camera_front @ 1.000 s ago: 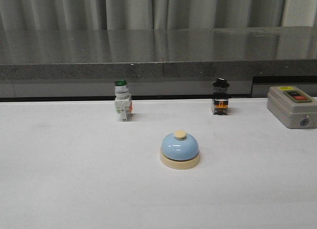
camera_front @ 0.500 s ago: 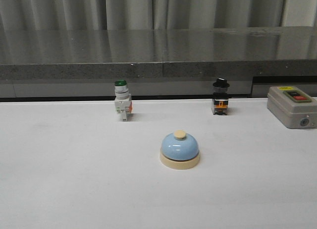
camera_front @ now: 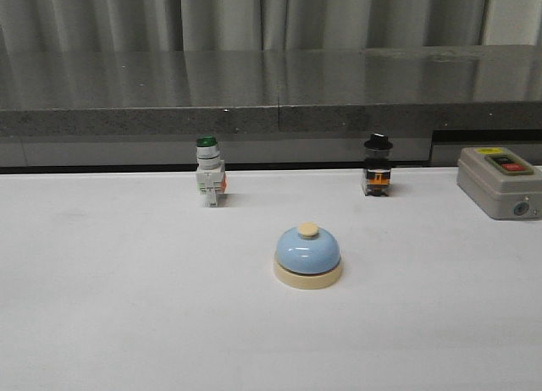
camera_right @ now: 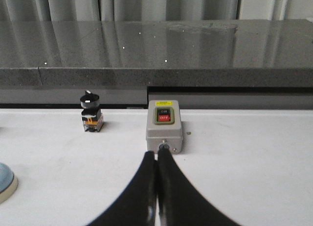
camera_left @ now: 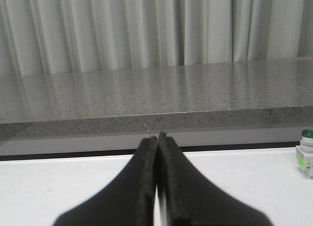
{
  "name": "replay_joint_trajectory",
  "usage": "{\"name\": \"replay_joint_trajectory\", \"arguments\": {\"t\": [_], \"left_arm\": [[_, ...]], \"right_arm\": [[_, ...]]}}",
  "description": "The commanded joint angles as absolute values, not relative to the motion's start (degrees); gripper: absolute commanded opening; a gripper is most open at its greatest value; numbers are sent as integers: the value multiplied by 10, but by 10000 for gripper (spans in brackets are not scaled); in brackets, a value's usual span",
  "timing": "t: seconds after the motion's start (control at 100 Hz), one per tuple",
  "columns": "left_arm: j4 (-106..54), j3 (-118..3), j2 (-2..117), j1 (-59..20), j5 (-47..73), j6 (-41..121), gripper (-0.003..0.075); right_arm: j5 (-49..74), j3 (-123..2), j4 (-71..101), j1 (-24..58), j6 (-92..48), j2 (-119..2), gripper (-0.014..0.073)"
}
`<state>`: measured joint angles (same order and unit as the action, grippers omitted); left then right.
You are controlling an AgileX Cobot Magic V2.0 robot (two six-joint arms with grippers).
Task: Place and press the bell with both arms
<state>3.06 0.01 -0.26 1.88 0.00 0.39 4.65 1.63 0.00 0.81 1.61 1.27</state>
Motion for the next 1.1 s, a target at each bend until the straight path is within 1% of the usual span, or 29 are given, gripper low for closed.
{"name": "replay_joint_trajectory", "arguments": {"t": [0.0,0.11,0.23,0.37,0.56,0.7,0.79,1.0,1.09], "left_arm": [[26,25,-19,21,-50,-3,-20],[26,25,-19,21,-50,-3,-20],[26,25,-19,21,-50,-3,-20],[26,25,-19,21,-50,-3,-20],[26,25,-19,21,-50,-3,-20],[26,25,-19,21,-50,-3,-20],[26,25,-19,21,-50,-3,-20],[26,25,-19,21,-50,-3,-20],[26,25,-19,21,-50,-3,-20]], "right_arm": [[-53,7,-8,9,14,20,-60],[-81,-16,-8,9,14,19,-60],[-27,-81,-8,9,14,3,-60],[113,-199,-8,9,14,-61,-60],[339,-366,-8,9,14,-199,-60],[457,-454,7,9,14,-299,-60],[469,-479,27,9,14,-345,-60],[448,-481,81,9,13,-424,-60],[438,-485,125,9,-25,-459,-60]]}}
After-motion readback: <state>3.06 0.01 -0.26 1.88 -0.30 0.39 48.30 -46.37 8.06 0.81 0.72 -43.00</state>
